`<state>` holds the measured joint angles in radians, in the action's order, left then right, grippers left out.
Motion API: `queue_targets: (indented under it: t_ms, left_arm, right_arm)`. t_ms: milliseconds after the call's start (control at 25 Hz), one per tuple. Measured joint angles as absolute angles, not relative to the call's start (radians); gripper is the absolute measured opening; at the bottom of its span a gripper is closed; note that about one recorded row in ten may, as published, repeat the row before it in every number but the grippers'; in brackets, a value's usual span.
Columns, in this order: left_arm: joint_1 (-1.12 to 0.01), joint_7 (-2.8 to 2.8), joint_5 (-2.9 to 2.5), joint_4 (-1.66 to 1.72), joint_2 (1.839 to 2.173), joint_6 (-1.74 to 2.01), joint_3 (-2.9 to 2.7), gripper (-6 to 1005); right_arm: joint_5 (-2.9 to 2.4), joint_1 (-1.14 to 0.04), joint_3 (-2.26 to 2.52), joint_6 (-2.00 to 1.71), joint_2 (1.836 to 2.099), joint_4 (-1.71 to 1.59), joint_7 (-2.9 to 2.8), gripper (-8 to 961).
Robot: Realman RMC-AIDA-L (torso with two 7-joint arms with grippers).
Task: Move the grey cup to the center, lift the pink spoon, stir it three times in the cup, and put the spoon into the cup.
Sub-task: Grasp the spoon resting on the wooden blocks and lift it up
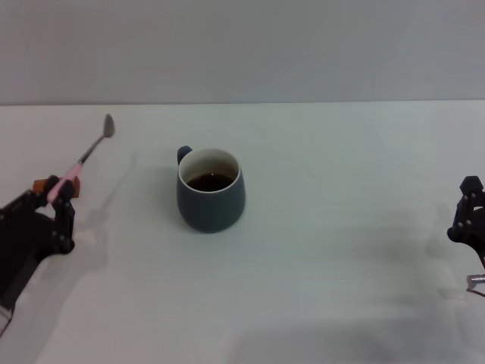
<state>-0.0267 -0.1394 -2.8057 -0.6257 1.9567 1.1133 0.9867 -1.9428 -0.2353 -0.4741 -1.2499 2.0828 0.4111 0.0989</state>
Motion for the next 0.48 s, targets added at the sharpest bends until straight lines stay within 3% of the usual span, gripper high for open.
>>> queue_targets:
  t_ms: [40, 120, 160, 200, 240, 320, 480]
  left_arm:
    - [-0.027, -0.139, -2.806, -0.626, 1.957, 1.113, 0.987, 144]
    - [0.037, -0.107, -2.845, -0.887, 1.896, 0.902, 1.006, 144]
    - [0.037, -0.107, -2.845, -0.887, 1.896, 0.902, 1.006, 144]
    - [0.068, -0.087, -2.874, -1.029, 1.865, 0.808, 1.033, 144]
    - [0.068, -0.087, -2.874, -1.029, 1.865, 0.808, 1.033, 144]
    - [0.097, -0.083, -2.886, -1.207, 1.819, 0.651, 1.057, 144]
    - [0.108, -0.060, -2.886, -1.363, 1.786, 0.479, 1.071, 143]
  right_arm:
    - [-1.943, -0.232, -0.475, -1.251, 2.082, 0.411, 0.099, -1]
    - [-1.943, -0.221, -0.480, -1.260, 2.082, 0.410, 0.100, -1]
    - [-1.943, -0.221, -0.480, -1.260, 2.082, 0.410, 0.100, -1]
    - [-1.942, -0.216, -0.481, -1.262, 2.082, 0.409, 0.100, -1]
    - [-1.942, -0.216, -0.481, -1.262, 2.082, 0.409, 0.100, -1]
    - [-1.939, -0.213, -0.482, -1.263, 2.082, 0.406, 0.100, -1]
    - [-1.938, -0.209, -0.483, -1.263, 2.082, 0.401, 0.100, -1]
